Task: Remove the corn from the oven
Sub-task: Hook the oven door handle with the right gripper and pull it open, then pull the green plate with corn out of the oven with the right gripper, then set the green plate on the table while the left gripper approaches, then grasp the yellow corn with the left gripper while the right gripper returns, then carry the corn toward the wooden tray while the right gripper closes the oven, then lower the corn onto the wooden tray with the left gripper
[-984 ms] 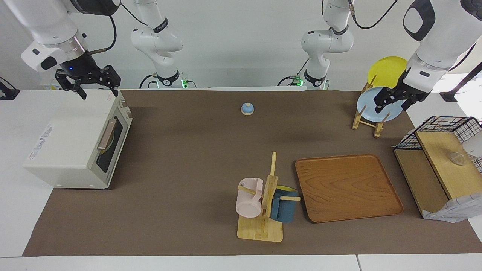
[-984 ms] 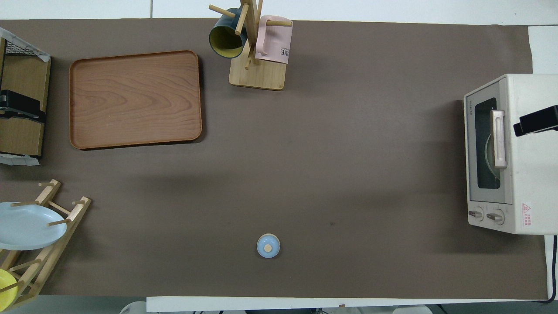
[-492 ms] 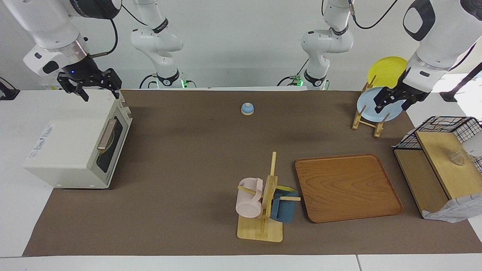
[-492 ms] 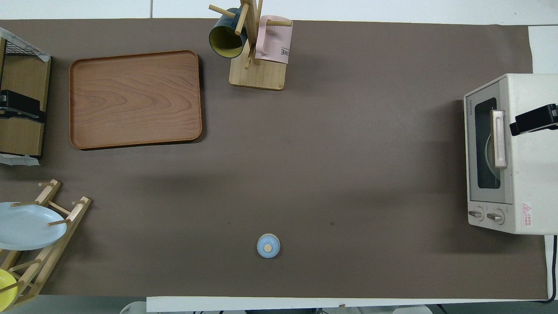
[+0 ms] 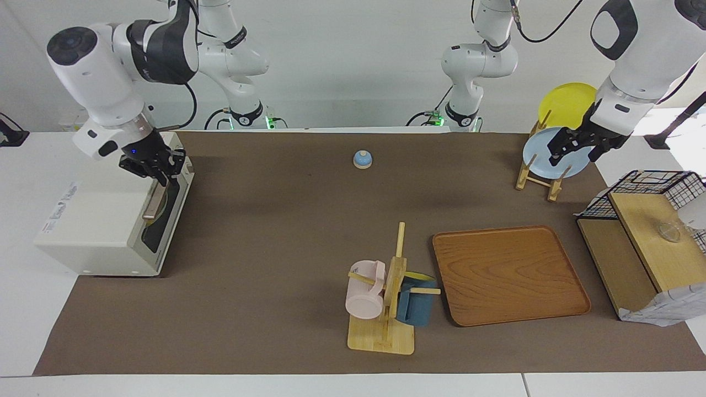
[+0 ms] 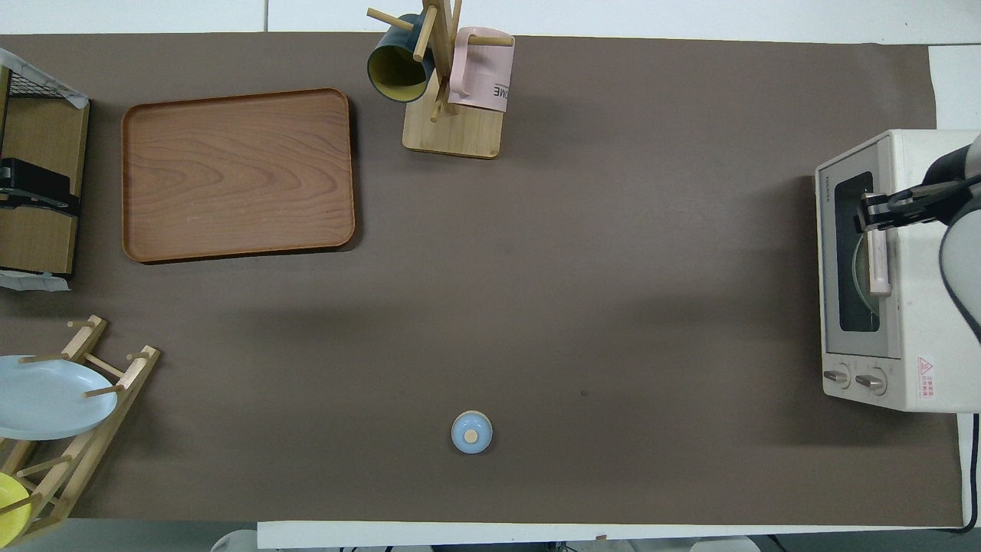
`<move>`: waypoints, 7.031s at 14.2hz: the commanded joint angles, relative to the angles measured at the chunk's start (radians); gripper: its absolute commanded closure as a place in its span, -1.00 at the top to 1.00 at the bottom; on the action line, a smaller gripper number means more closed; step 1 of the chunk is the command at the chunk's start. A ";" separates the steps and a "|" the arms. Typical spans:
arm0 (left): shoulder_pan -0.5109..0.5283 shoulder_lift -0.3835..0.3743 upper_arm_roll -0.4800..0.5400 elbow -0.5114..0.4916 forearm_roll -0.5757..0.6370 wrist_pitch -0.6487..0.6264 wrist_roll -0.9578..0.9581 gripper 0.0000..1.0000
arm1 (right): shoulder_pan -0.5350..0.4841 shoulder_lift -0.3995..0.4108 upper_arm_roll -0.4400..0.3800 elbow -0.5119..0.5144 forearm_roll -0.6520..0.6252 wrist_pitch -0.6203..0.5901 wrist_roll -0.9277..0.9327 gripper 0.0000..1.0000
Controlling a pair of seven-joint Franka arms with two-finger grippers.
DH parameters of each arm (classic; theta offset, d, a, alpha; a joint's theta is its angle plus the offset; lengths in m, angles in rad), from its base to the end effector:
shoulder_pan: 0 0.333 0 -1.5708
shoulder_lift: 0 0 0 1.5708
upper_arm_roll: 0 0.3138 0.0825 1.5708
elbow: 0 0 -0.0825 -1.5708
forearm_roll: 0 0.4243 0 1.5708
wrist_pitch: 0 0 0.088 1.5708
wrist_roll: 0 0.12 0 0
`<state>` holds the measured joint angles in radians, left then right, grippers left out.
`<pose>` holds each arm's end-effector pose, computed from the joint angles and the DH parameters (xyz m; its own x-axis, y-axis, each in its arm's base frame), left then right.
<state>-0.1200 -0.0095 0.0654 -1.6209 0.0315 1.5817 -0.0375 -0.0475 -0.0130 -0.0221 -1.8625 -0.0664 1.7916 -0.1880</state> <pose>0.5906 -0.0284 0.5903 0.9994 -0.0175 -0.0285 -0.0184 -0.9993 -0.0319 0.5881 -0.0475 0.4857 0.9888 0.1323 -0.0692 0.1360 -0.9894 0.0515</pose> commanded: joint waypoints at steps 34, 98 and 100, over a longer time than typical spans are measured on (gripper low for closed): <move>0.005 -0.004 -0.004 -0.011 0.008 0.017 -0.001 1.00 | 0.040 0.088 0.013 -0.202 -0.018 0.146 0.256 0.28; -0.059 0.494 -0.018 -0.056 -0.041 0.695 -0.030 -0.91 | -0.078 -0.067 0.076 0.255 0.100 -0.325 0.085 1.00; -0.059 0.494 -0.016 -0.065 -0.041 0.701 -0.024 0.82 | -0.087 -0.070 0.071 0.250 0.097 -0.337 0.079 1.00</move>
<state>-0.1892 0.4752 0.0555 -1.6978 -0.0193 2.2682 -0.0852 -0.1214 -0.1086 0.0524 -1.6328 0.0164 1.4735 -0.1079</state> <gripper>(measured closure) 0.445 0.000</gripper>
